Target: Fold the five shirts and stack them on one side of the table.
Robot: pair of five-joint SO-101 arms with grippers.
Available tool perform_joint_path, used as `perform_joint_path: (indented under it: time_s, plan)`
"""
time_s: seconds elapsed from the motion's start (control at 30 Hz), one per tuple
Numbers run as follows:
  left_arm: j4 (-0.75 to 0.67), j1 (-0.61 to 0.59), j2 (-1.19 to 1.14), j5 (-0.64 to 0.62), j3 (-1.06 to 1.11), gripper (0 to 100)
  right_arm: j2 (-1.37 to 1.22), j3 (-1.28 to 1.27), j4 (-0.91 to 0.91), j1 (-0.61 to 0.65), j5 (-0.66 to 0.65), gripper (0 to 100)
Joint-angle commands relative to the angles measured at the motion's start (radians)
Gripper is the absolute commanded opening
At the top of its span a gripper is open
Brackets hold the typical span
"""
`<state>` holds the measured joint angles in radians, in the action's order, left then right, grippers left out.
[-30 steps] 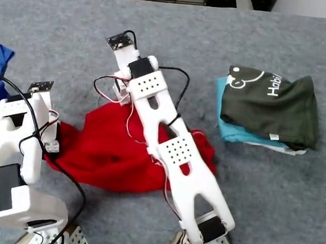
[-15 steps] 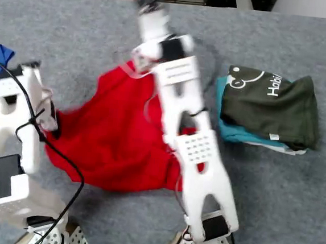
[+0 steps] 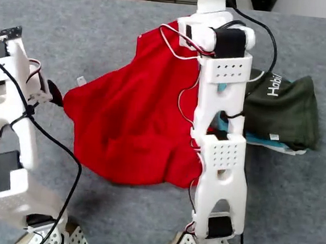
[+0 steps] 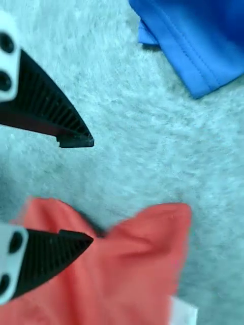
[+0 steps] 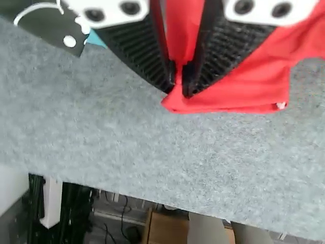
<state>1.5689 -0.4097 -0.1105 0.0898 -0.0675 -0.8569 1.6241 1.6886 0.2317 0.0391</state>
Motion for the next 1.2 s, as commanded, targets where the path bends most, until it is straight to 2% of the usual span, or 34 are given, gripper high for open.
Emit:
perform_joint_path:
  time_s: [0.0,0.13,0.37,0.5,0.73,1.17]
  plan:
    - [-0.057,-0.005,-0.047,-0.138,-0.051,27,-0.033,0.042,-0.028,-0.018,-0.094,0.3]
    - [-0.106,0.034,-0.139,-0.241,-0.052,27,-0.074,0.044,-0.028,-0.071,-0.226,0.3]
    - [-0.117,0.121,-0.222,-0.239,-0.124,27,-0.077,0.044,-0.087,-0.223,-0.431,0.4]
    - [-0.11,0.138,-0.266,-0.239,-0.232,27,-0.081,0.038,-0.117,-0.251,-0.437,0.4]
    - [-0.109,0.201,-0.375,-0.253,-0.364,27,-0.127,0.042,-0.12,-0.214,-0.439,0.5]
    - [-0.103,0.331,-0.605,-0.664,-0.654,26,-0.142,0.042,-0.12,-0.186,-0.439,0.5]
